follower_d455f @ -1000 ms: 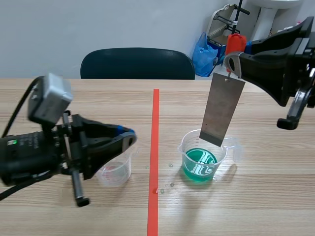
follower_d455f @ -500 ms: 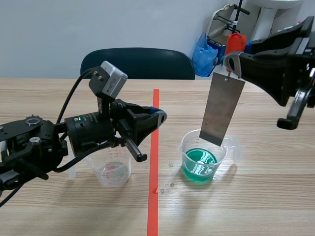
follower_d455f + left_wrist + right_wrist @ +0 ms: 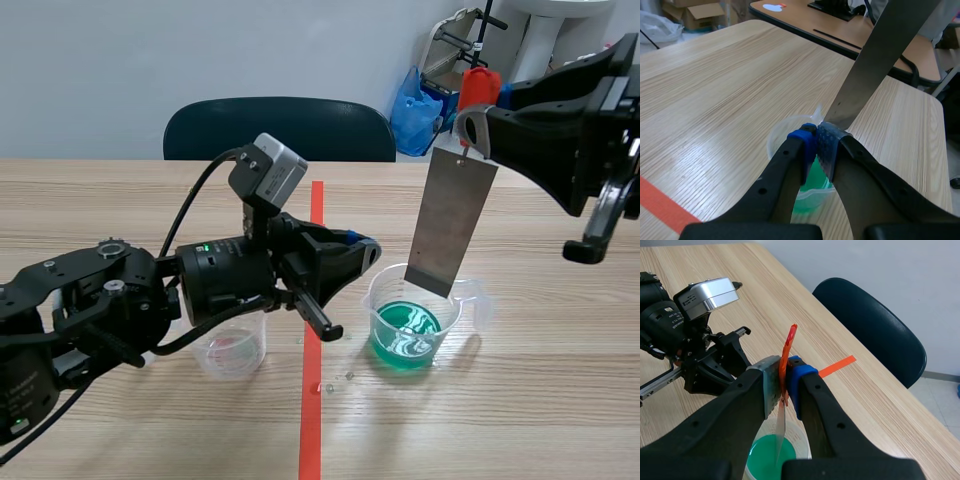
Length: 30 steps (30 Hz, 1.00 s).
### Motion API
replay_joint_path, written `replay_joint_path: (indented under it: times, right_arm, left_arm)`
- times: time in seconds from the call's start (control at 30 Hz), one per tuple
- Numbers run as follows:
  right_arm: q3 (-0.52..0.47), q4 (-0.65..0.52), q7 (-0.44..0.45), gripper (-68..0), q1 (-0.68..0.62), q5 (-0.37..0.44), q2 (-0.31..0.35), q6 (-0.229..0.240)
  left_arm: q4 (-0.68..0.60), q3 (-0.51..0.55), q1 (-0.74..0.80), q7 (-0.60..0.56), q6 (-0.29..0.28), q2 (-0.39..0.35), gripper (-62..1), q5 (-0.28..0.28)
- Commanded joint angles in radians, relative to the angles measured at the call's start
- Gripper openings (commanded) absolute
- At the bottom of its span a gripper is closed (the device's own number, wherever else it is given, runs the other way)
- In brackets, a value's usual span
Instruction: Do the redox reaction experiment
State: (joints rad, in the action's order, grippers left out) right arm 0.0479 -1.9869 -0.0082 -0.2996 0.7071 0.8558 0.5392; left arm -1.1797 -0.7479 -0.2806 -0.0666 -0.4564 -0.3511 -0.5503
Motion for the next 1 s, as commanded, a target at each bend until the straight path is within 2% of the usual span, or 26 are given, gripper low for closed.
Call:
replay_joint_path:
  times: [0.0, 0.67, 0.8, 0.97]
  right_arm:
    - [-0.003, -0.012, 0.015, -66.9, 0.014, 0.012, 0.005, -0.003]
    - [-0.003, -0.012, 0.015, -66.9, 0.014, 0.011, 0.005, -0.003]
    - [-0.003, -0.012, 0.015, -66.9, 0.014, 0.011, 0.005, -0.003]
    - [-0.003, -0.012, 0.015, -66.9, 0.014, 0.011, 0.005, -0.003]
  left_arm:
    - [-0.026, 0.006, -0.016, -0.010, -0.002, 0.008, -58.0, -0.006]
    - [-0.026, 0.006, -0.019, 0.004, 0.002, 0.006, -58.0, 0.000]
    - [-0.026, 0.010, -0.008, -0.067, 0.007, -0.060, -58.0, 0.000]
    - [-0.040, 0.040, 0.044, -0.137, 0.020, -0.218, -58.0, -0.011]
